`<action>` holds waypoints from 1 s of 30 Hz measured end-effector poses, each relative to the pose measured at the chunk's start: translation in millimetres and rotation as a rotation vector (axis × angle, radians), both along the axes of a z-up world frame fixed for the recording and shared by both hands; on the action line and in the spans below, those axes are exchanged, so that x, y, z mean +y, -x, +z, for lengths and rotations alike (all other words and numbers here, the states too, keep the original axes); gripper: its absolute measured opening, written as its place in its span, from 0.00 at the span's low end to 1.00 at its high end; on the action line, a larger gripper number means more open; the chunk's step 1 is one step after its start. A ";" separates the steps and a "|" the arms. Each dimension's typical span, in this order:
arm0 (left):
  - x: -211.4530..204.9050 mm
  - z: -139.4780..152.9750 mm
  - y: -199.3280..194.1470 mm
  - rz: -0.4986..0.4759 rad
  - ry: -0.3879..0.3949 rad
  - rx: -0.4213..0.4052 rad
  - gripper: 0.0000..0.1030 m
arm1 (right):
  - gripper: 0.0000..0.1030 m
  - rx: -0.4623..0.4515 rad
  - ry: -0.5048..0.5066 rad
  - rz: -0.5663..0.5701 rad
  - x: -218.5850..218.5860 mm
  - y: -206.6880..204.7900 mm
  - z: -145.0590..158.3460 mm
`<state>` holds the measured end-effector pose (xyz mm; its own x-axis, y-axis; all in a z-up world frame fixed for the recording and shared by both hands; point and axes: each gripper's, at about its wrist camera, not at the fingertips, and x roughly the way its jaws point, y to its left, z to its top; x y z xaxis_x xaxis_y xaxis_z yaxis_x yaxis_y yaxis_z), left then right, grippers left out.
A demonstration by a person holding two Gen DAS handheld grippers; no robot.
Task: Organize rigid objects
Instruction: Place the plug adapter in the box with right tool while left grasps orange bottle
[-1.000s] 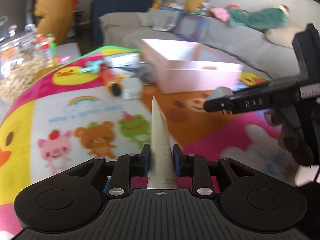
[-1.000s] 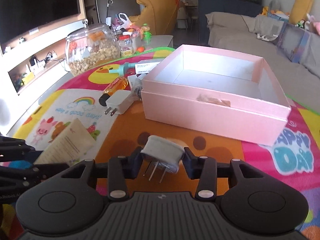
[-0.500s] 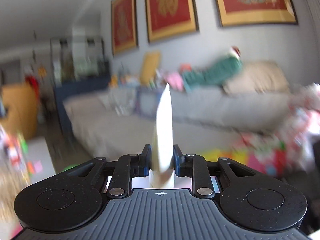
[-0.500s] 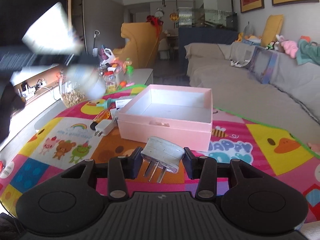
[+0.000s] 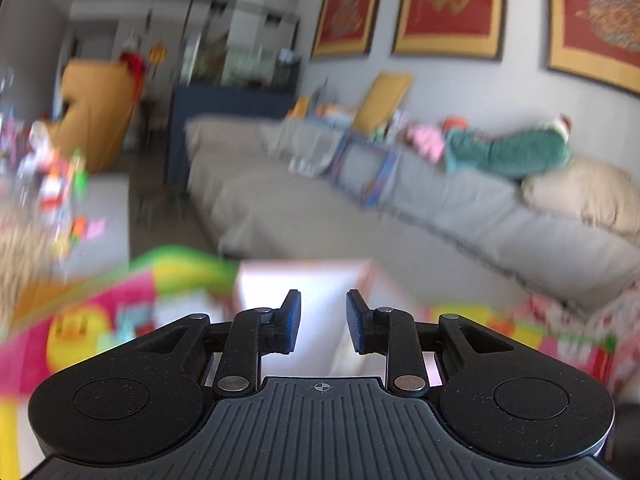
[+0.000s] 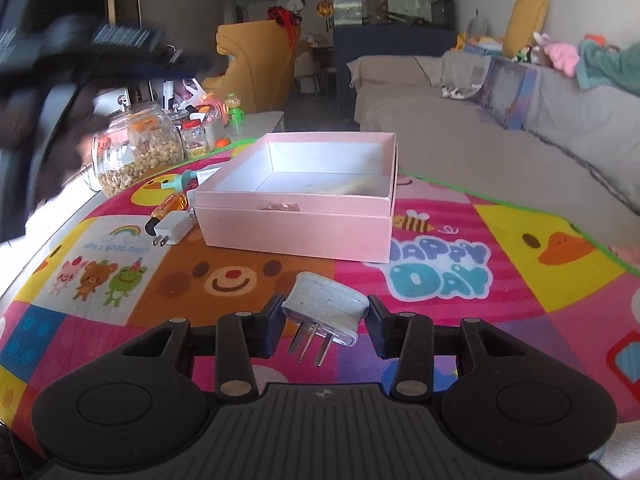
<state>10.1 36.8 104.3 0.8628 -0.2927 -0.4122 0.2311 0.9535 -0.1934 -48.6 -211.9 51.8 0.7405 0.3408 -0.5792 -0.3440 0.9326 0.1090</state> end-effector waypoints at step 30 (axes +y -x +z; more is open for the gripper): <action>94.4 -75.8 -64.8 0.309 0.061 0.310 0.28 | 0.71 -0.095 0.156 0.148 78.6 -36.7 20.0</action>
<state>74.9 131.2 28.5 0.7519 -0.0723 -0.6553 -0.1404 0.9536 -0.2663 -11.9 -133.3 71.8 0.7428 0.3614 -0.5636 -0.4800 0.8743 -0.0718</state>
